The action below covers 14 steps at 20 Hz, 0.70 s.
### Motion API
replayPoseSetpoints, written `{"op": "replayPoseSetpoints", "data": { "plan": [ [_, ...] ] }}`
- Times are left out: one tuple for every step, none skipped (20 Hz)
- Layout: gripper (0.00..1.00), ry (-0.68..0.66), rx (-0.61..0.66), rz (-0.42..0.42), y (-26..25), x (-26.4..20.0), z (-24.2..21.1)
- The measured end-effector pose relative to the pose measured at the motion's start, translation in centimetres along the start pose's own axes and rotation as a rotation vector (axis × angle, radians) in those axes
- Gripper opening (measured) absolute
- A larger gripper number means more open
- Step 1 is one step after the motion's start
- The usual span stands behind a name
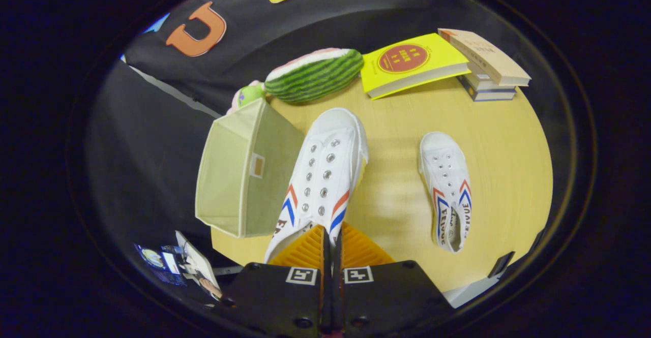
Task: Open the storage box then place both shoes into the box .Put the left shoe in first, then the right shoe, with the right side of both shoes facing outward in a uniform manner.
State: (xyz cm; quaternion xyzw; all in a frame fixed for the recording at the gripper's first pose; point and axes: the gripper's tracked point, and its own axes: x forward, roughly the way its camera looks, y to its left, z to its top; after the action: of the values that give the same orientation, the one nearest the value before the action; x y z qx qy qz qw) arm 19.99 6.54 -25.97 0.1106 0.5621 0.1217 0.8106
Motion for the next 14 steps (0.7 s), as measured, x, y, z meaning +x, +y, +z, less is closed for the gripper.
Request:
{"op": "replayPoseSetpoints", "data": {
  "plan": [
    [0.06, -0.016, 0.000, 0.002, 1.0, -0.7, 0.6],
    [0.06, -0.031, -0.005, 0.002, 2.0, -1.3, 1.0],
    [0.06, -0.045, -0.013, -0.001, 3.0, -1.9, 1.4],
    [0.06, -0.057, -0.021, -0.002, 4.0, -2.3, 1.7],
    [0.06, -0.066, -0.022, 0.004, 5.2, -2.4, 2.0],
    [0.06, -0.071, -0.019, 0.018, 6.5, -2.4, 2.1],
    [0.06, -0.073, -0.015, 0.040, 7.9, -2.1, 2.3],
    [0.06, -0.074, -0.010, 0.063, 9.3, -1.8, 2.4],
    [0.06, -0.077, -0.012, 0.081, 10.7, -1.5, 2.5],
    [0.06, -0.084, -0.024, 0.090, 11.9, -1.0, 2.7],
    [0.06, -0.090, -0.040, 0.093, 13.0, -0.3, 2.7],
    [0.06, -0.088, -0.055, 0.096, 14.0, 0.6, 2.6],
    [0.06, -0.082, -0.063, 0.104, 15.1, 1.4, 2.2],
    [0.06, -0.070, -0.076, 0.109, 16.3, 2.3, 1.8]
  ]
}}
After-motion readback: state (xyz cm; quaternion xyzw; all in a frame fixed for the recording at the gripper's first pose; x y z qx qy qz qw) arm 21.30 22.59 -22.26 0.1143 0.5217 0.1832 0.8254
